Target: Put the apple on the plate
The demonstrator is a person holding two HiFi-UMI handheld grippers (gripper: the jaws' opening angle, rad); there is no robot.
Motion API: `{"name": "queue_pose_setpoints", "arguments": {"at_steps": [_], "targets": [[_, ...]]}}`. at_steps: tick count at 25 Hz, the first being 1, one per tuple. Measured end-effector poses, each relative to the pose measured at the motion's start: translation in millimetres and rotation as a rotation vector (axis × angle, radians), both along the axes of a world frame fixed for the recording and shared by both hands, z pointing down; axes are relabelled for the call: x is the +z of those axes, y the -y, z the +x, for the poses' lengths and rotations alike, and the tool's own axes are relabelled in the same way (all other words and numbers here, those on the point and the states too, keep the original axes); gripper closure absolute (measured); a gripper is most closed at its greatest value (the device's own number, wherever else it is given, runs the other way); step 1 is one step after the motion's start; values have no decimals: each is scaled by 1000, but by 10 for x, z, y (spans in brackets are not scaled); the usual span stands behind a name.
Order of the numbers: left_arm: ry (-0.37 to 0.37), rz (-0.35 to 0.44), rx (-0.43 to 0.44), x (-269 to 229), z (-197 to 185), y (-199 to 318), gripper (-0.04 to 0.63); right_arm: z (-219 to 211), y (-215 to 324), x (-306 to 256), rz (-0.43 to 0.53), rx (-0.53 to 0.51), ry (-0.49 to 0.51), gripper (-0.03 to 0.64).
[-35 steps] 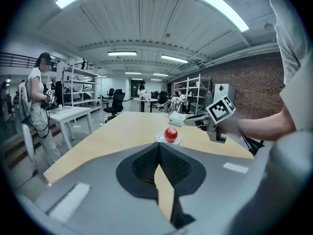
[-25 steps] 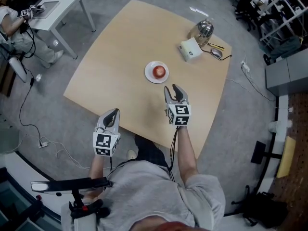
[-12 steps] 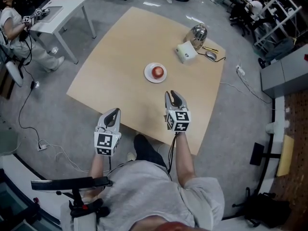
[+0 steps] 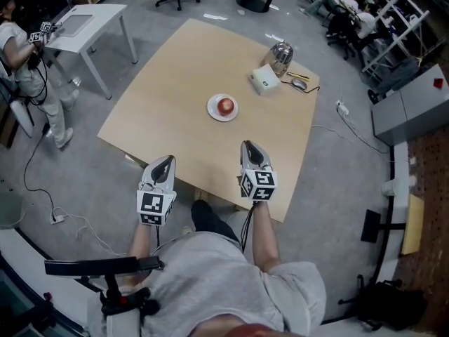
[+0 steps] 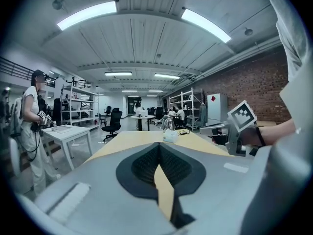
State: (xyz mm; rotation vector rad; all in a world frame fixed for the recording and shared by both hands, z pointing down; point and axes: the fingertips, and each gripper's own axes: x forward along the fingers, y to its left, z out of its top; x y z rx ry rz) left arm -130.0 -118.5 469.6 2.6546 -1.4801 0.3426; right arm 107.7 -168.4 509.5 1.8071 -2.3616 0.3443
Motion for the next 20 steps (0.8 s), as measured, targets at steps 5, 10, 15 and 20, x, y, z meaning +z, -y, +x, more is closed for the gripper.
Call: {"name": "queue_pose_setpoints", "arguments": {"at_steps": [5,10,15,20], "targets": [[-17,18,16,4,23,12,575,9,-115,-40,28,18,1,592],[-34,35,21,-11,3,-68,575,-43,-348,-93,53,23,-5,606],[-45,37,29,42,-11,-99,575,-74,-485,-70,65,32,-4,610],[-45,36,44,70,23,-122,575,-47,-592,-98,77,42,-14,611]]}}
